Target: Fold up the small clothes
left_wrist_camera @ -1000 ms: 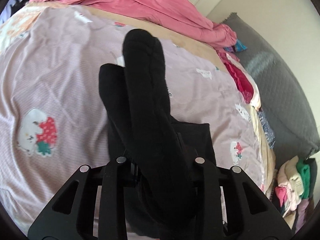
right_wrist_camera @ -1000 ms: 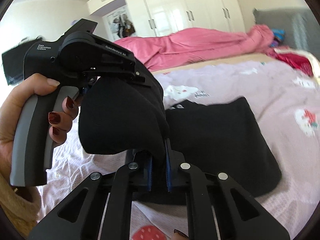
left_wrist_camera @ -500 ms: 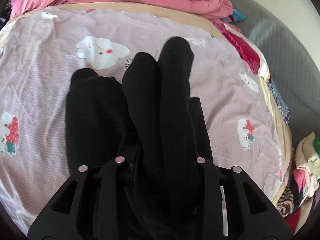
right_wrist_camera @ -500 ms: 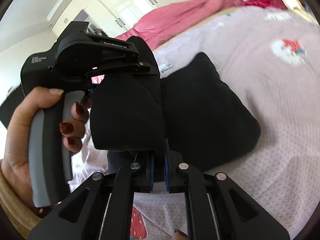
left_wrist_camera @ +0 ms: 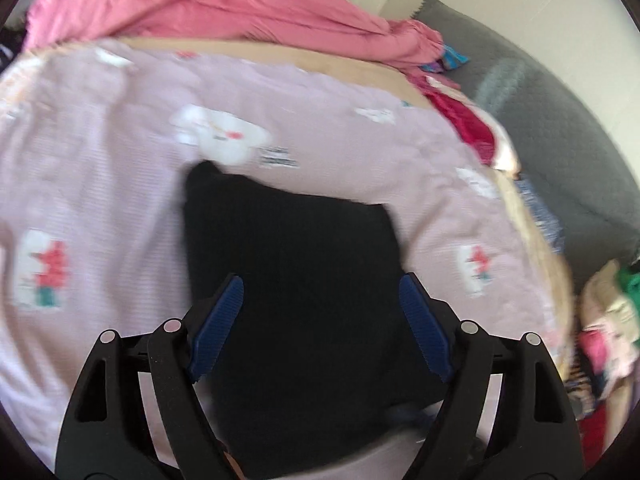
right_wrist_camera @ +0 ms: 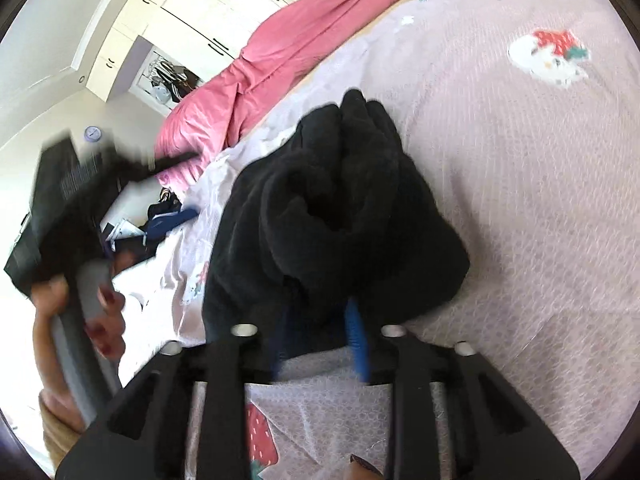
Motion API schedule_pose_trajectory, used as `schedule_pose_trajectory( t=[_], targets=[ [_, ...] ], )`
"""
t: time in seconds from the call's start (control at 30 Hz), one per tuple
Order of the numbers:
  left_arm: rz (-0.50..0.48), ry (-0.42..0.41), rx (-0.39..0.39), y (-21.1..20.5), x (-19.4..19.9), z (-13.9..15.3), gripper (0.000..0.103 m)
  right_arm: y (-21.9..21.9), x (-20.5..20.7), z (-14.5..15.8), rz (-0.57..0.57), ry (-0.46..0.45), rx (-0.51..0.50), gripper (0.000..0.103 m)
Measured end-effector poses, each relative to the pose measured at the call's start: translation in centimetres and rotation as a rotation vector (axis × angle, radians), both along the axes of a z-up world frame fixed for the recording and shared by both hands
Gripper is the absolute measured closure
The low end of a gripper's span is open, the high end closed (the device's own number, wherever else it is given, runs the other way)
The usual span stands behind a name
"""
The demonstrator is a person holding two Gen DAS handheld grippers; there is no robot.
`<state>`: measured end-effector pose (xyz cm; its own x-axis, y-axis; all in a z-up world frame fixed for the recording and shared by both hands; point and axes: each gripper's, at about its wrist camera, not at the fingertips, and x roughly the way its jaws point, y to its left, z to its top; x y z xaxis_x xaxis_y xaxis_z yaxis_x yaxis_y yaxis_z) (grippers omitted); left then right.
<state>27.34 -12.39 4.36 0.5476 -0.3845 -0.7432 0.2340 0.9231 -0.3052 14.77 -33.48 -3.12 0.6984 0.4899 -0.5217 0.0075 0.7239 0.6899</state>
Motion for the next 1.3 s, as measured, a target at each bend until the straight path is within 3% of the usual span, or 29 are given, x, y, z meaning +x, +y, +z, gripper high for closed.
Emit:
schedule_pose_trajectory(
  t=[0.03,0.17,0.37,0.5,0.53,0.63,0.73,1.13,1.3],
  targets=[
    [0.017,-0.011,0.042,0.7,-0.2,-0.3,0.030,-0.3,0.2,0.1,0.015,-0.005,0.028,0.048],
    [0.046,-0.003,0.120,3.1,-1.2,-2.1,0.030,-1.3,1.4,0.4,0.060,0.013,0.085,0.040],
    [0.030,-0.014,0.155,3.9,-2.5,-3.0,0.030,-1.9,4.1,1.0,0.093,0.045,0.081,0.037],
    [0.022,-0.012,0.159,3.4,-2.9,-3.4,0.028,-1.4,5.2,1.2,0.154,0.058,0.017,0.037],
    [0.021,-0.008,0.159,3.3,-2.9,-3.6,0.028,-1.2,5.3,1.3,0.167,0.050,-0.020,0.039],
    [0.012,-0.005,0.168,2.8,-2.8,-4.0,0.027,-1.1,5.3,1.0,0.167,0.036,-0.060,0.061],
    [0.009,0.001,0.157,2.4,-2.8,-4.3,0.026,-1.2,5.3,0.9,0.166,0.025,-0.036,0.069],
    [-0.027,0.009,0.121,0.8,-3.3,-4.1,0.025,-0.2,4.7,2.9,0.176,-0.070,-0.151,0.080],
    [-0.031,0.023,0.109,0.5,-3.2,-4.3,0.024,-1.1,4.5,3.0,0.166,-0.076,-0.137,0.080]
  ],
)
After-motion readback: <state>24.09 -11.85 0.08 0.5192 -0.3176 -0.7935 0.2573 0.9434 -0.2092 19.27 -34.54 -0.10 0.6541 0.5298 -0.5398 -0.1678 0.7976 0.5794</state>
